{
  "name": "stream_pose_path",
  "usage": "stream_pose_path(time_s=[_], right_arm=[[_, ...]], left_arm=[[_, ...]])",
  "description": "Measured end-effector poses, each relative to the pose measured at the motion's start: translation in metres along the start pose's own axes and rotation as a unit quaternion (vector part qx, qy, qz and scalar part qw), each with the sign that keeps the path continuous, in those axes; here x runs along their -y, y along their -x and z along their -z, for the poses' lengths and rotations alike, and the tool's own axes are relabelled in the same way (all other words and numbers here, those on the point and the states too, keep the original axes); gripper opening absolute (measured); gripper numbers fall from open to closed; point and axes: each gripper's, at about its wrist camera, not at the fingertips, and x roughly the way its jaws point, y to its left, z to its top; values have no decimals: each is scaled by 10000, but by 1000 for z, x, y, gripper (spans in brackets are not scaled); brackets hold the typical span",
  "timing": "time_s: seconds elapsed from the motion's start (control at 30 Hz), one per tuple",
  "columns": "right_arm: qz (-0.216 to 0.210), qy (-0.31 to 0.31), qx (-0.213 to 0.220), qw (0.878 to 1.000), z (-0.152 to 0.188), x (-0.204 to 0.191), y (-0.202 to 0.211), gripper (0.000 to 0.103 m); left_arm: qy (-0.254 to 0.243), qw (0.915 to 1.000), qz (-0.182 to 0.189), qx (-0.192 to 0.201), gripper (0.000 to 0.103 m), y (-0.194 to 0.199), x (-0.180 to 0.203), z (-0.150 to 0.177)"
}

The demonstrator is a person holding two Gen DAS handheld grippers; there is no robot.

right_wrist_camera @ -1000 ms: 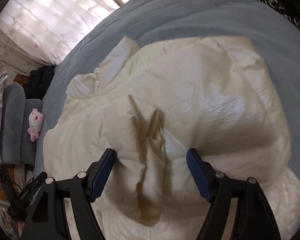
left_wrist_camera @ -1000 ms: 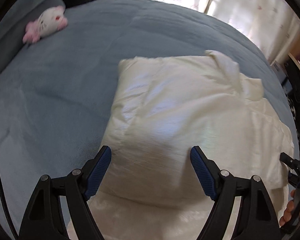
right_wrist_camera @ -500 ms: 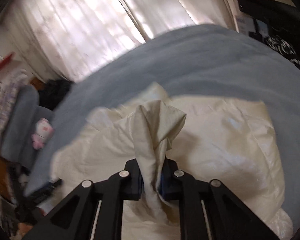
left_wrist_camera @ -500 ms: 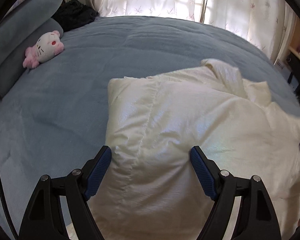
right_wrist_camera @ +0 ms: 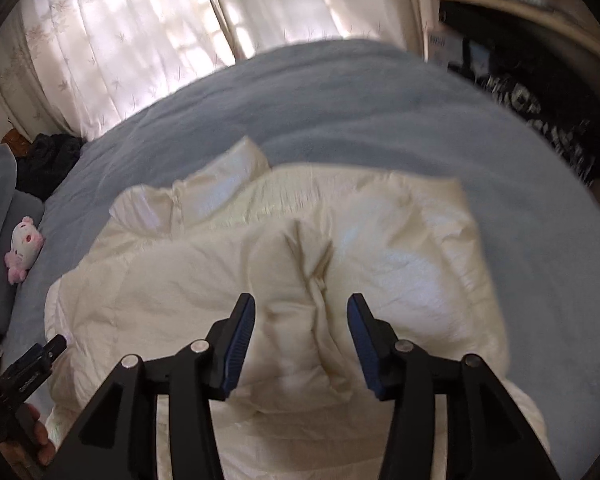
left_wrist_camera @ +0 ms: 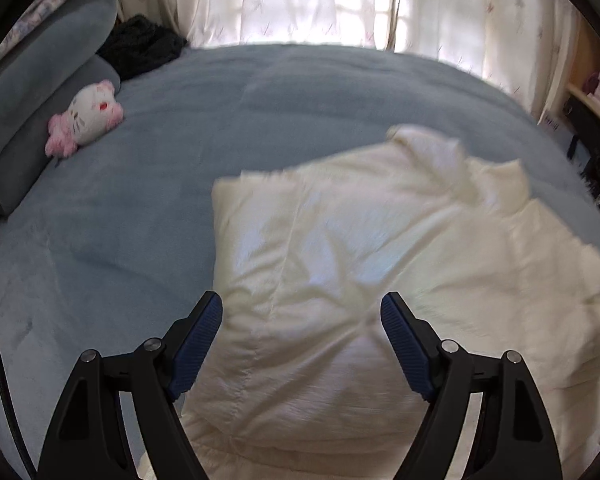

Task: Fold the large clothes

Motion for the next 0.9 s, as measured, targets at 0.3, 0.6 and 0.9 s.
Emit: stream_pose_path(time_s=[0.3,0.6,0.9], right_arm=[[-734,744,472,9934,-3,-93,10,60],[-659,1179,-212,9906,19,-111,-82,60],[148,1224,638,9903,7,-35,-85,58]], left_arm=[[154,9995,148,212,80,4,32,-15],[67,9998,-134,-149,89,-63,43,1],[387,9991,-152,14,93,-82,5,5]])
